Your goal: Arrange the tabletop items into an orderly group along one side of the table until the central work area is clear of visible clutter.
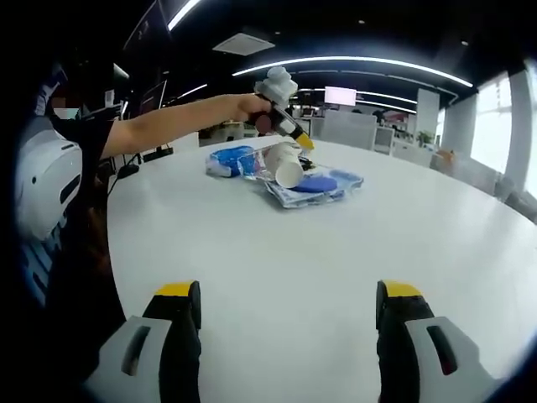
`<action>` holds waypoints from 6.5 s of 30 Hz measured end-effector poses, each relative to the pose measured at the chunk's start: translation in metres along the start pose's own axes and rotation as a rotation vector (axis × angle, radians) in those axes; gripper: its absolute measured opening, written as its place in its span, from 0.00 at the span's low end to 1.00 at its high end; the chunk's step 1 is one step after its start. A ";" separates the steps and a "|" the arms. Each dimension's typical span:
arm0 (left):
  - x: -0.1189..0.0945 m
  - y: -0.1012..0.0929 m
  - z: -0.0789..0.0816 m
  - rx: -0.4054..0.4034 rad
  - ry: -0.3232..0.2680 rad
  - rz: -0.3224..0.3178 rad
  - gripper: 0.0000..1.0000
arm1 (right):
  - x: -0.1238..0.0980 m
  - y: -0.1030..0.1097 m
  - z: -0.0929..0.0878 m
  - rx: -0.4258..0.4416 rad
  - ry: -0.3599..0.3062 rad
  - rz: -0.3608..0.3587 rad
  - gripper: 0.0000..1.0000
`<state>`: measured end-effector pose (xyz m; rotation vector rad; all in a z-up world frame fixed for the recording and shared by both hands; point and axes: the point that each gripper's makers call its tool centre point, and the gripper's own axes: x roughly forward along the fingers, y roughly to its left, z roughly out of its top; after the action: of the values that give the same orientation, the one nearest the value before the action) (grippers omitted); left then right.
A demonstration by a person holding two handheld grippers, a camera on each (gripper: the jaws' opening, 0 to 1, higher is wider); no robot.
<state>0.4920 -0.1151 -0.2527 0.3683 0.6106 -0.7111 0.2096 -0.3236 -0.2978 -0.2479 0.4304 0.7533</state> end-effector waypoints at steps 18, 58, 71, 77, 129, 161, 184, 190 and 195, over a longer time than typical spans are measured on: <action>-0.045 0.005 0.018 0.201 -0.035 0.138 0.00 | -0.008 0.015 0.009 -0.023 -0.015 0.000 0.83; -0.018 0.015 -0.012 0.053 0.061 0.068 0.00 | -0.013 0.012 0.004 -0.018 -0.001 -0.013 0.83; -0.008 0.016 -0.016 0.064 0.122 0.063 0.11 | -0.015 0.007 -0.004 0.002 -0.001 -0.020 0.83; -0.004 0.018 -0.020 0.048 0.144 0.055 0.13 | -0.016 0.004 -0.008 0.015 -0.001 -0.025 0.83; 0.026 0.020 -0.064 -0.128 0.302 0.018 0.23 | -0.012 -0.002 -0.018 0.037 0.007 -0.026 0.82; 0.032 0.018 -0.058 -0.231 0.301 0.040 0.20 | -0.018 -0.005 -0.023 0.051 0.000 -0.037 0.82; -0.006 0.008 -0.029 -0.163 0.156 0.014 0.19 | -0.034 0.000 -0.016 0.033 -0.017 -0.059 0.82; -0.019 0.000 -0.020 -0.111 0.116 0.019 0.19 | -0.039 -0.002 -0.014 0.031 -0.026 -0.073 0.82; -0.031 -0.005 -0.014 -0.071 0.096 0.021 0.19 | -0.038 0.002 -0.010 0.020 -0.031 -0.064 0.82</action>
<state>0.4644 -0.0967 -0.2445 0.3442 0.7199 -0.6531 0.1805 -0.3491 -0.2895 -0.2295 0.3989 0.6892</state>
